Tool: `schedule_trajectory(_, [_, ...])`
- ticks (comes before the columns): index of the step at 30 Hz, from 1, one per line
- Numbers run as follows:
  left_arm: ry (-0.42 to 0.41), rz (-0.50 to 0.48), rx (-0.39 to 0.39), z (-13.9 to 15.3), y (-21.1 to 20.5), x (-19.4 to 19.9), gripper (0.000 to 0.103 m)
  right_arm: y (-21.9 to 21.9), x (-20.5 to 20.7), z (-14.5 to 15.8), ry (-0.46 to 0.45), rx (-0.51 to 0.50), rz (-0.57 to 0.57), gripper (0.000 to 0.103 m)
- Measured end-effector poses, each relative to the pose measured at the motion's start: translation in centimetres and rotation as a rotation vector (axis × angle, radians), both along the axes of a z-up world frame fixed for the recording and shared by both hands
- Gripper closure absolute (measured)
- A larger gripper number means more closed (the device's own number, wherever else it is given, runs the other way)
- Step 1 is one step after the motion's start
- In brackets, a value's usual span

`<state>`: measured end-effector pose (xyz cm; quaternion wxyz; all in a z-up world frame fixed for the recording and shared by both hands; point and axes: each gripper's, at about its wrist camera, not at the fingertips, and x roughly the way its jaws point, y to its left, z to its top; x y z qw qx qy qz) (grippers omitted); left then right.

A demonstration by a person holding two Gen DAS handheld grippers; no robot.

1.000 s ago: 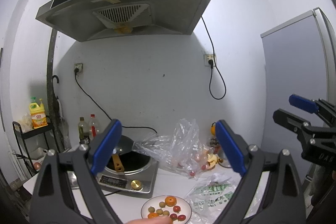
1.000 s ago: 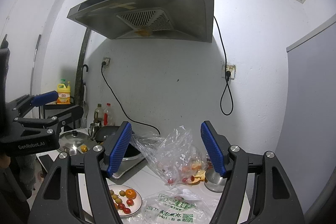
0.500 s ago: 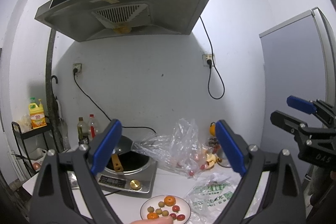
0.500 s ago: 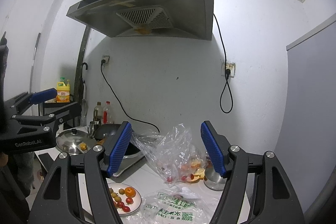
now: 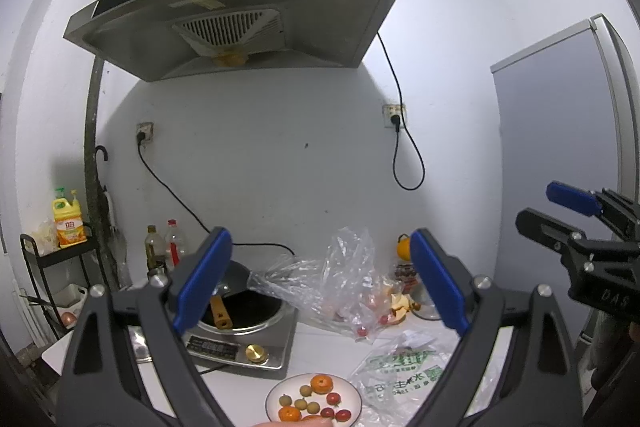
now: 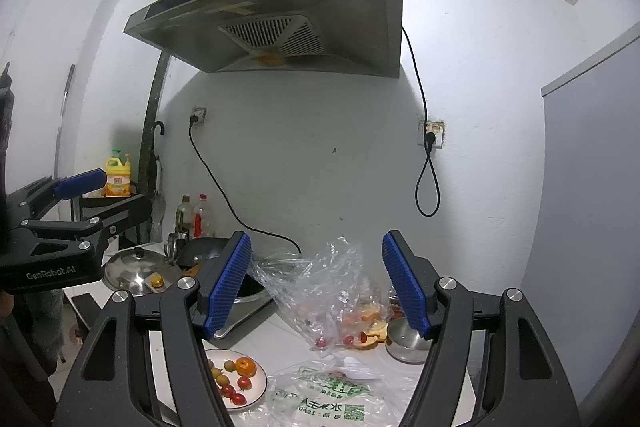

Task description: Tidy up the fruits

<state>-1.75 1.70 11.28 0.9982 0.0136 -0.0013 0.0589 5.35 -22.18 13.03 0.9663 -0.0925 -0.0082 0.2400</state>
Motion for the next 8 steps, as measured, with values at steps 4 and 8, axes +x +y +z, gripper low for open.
schedule_trajectory(4, [-0.009,-0.009,0.007,-0.02,-0.15,-0.19,0.011,-0.01,-0.03,-0.02,-0.001,0.000,0.000,0.031])
schedule_trajectory(8, [-0.014,-0.026,-0.003,-0.07,-0.05,-0.26,0.011,-0.05,-0.01,-0.03,0.001,0.002,-0.003,0.031])
